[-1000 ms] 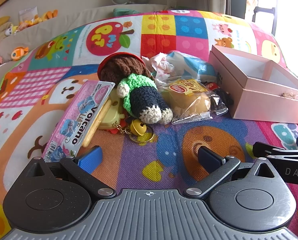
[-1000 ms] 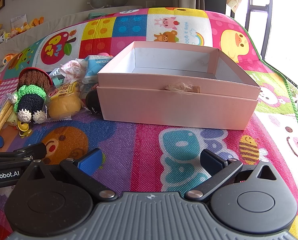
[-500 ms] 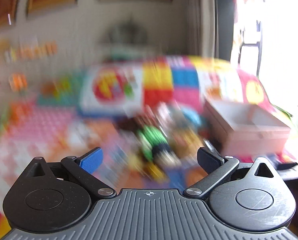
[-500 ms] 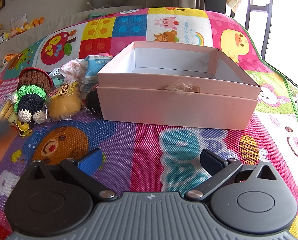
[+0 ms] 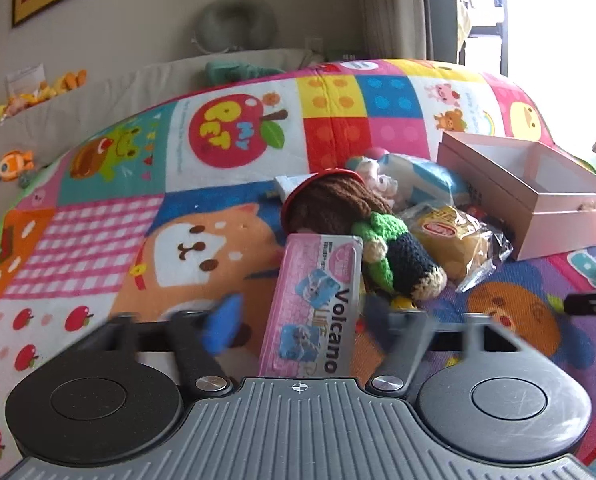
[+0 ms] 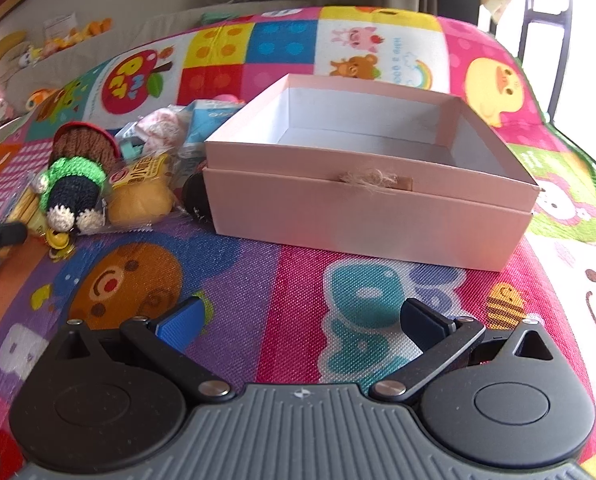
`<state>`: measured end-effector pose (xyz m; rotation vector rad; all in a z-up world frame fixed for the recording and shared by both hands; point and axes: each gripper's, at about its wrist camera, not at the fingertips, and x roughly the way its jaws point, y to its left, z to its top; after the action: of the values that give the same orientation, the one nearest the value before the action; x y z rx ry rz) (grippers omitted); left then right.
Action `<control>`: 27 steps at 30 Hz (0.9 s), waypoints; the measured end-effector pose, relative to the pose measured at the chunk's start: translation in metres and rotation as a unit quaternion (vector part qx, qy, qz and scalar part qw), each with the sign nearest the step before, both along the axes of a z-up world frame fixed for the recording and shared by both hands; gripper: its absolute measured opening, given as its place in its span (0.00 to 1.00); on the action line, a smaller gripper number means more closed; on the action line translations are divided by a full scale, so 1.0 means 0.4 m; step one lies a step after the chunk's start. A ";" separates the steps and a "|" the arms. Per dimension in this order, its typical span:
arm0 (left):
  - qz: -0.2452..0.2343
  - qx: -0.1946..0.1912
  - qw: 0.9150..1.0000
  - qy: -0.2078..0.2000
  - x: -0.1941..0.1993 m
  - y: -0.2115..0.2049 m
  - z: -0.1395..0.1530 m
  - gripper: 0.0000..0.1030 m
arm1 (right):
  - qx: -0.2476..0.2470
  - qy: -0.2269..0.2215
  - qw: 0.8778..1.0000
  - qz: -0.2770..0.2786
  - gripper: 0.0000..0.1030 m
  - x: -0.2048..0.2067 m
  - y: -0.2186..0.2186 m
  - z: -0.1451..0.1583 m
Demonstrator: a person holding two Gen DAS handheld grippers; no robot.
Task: Organize objects
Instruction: 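Grasp the pink Volcano package with the left gripper while the right grasps the crocheted doll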
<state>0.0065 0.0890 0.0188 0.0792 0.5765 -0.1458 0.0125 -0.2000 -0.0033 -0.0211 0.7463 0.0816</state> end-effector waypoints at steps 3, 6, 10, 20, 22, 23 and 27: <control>-0.008 0.010 1.000 0.000 0.013 -0.012 -0.004 0.50 | -0.003 0.010 1.000 0.016 1.00 -0.010 0.001 0.005; -0.012 0.002 1.000 -0.001 0.023 -0.013 0.003 0.49 | -0.006 0.022 1.000 0.013 1.00 -0.011 0.003 0.009; 0.000 -0.023 1.000 0.011 0.031 0.003 0.007 0.48 | -0.005 0.040 0.999 0.000 1.00 -0.001 0.008 0.014; 0.004 -0.101 0.995 -0.022 -0.101 0.105 0.094 0.47 | 0.050 0.016 0.994 0.096 1.00 -0.008 0.054 0.085; 0.012 -0.110 0.994 -0.021 -0.118 0.123 0.106 0.47 | 0.043 -0.036 0.987 0.151 1.00 0.001 0.130 0.145; 0.015 -0.119 0.993 -0.018 -0.123 0.133 0.109 0.47 | 0.043 -0.056 0.982 0.175 1.00 0.015 0.170 0.169; 0.015 -0.146 0.989 -0.002 -0.148 0.160 0.110 0.47 | 0.064 -0.060 0.971 0.222 1.00 0.141 0.334 0.193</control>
<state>-0.0527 0.1531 0.0627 -0.2130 0.5471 -0.1982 0.0687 -0.0664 0.0739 -0.0691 0.6042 0.5510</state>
